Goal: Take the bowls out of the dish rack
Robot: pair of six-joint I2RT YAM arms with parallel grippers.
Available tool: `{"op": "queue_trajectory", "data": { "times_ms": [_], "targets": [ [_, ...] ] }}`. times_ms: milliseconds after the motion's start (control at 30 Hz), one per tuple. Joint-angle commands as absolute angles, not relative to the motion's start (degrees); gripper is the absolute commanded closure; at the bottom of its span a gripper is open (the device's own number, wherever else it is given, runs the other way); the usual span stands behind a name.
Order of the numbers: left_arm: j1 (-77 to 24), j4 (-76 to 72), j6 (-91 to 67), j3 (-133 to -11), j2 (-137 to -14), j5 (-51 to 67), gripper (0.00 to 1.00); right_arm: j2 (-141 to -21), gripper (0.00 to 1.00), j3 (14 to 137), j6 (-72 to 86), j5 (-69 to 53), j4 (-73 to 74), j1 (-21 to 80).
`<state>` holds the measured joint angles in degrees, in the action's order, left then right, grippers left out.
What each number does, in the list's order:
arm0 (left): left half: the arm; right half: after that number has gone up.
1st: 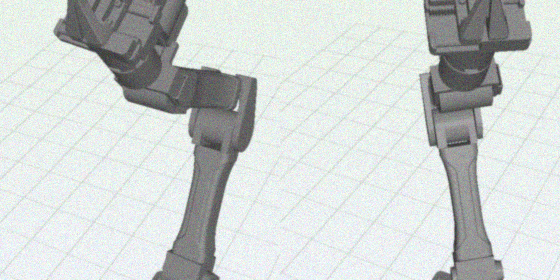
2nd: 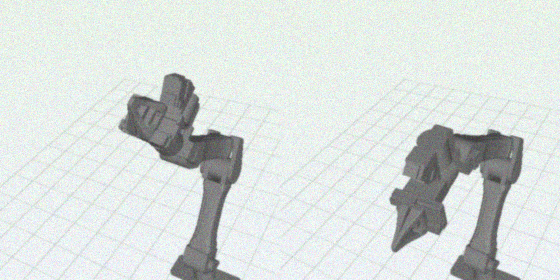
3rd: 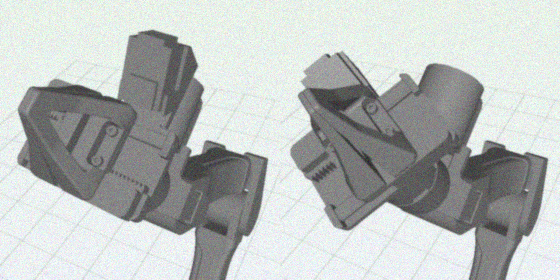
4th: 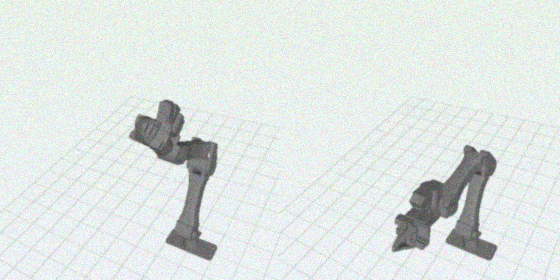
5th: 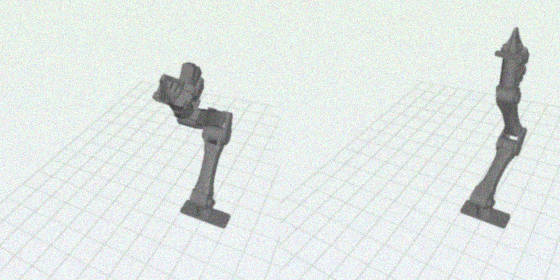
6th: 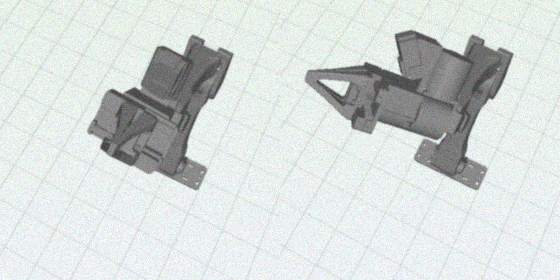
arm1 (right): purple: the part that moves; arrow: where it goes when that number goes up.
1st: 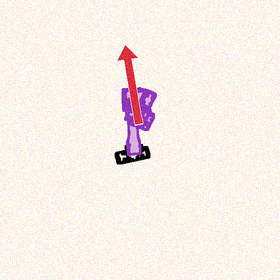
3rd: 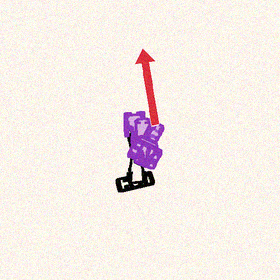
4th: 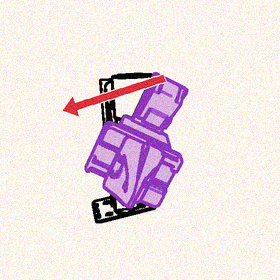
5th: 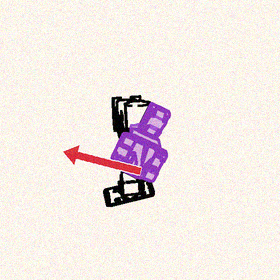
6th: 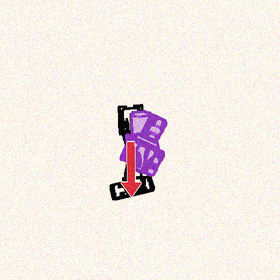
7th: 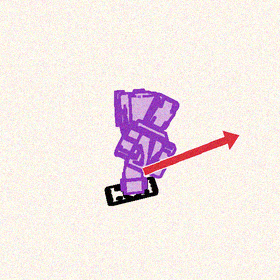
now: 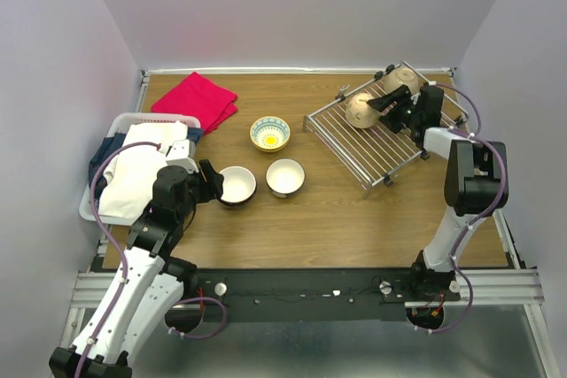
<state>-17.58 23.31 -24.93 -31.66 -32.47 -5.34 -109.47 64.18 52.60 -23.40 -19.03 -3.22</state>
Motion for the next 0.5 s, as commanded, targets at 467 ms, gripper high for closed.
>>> {"op": "queue_trajectory", "data": {
  "times_ms": [467],
  "targets": [
    [-17.23, 21.88, -24.35, -31.03, -33.66, -4.31, 0.33, -92.99, 0.77, 67.76, 19.52, -15.83, -0.18, -0.88]
  ]
}}
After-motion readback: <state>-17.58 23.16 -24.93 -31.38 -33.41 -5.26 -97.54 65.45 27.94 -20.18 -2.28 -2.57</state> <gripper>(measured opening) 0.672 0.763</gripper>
